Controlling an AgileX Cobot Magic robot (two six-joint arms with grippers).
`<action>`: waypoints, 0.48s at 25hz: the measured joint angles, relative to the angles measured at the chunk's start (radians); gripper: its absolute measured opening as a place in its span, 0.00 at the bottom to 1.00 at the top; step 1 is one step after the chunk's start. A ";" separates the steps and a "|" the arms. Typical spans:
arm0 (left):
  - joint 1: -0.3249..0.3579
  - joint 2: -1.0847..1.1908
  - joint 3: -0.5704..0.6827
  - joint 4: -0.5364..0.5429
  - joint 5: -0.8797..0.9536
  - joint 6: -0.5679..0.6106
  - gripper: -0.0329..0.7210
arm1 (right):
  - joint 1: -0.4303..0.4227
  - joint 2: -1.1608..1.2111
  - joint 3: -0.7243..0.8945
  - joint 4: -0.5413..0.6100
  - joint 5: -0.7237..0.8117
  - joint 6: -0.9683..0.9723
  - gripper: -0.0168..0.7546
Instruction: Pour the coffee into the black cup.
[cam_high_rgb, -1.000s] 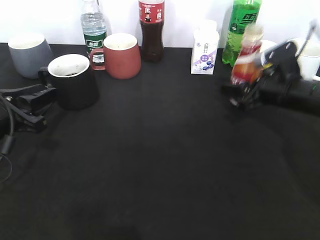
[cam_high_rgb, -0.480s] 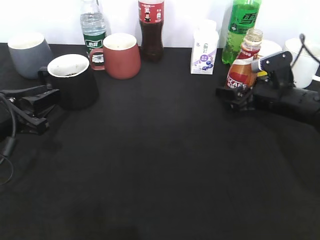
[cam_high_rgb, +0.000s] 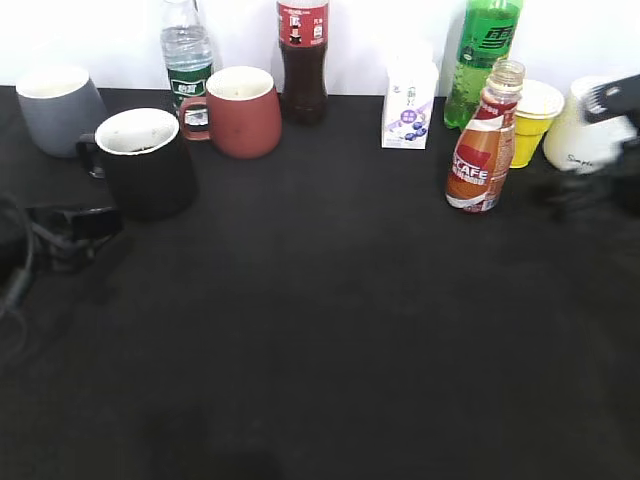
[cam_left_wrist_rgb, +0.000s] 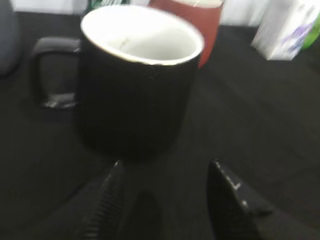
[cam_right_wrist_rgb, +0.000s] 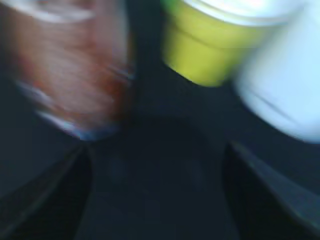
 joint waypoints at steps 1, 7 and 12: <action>-0.033 -0.045 -0.042 0.001 0.170 -0.038 0.59 | 0.000 -0.002 -0.043 0.056 0.158 0.001 0.82; -0.288 -0.362 -0.274 -0.188 1.009 -0.063 0.59 | 0.178 -0.074 -0.303 0.271 0.667 -0.009 0.79; -0.331 -0.675 -0.415 -0.229 1.464 -0.024 0.59 | 0.306 -0.465 -0.306 0.534 0.860 -0.221 0.79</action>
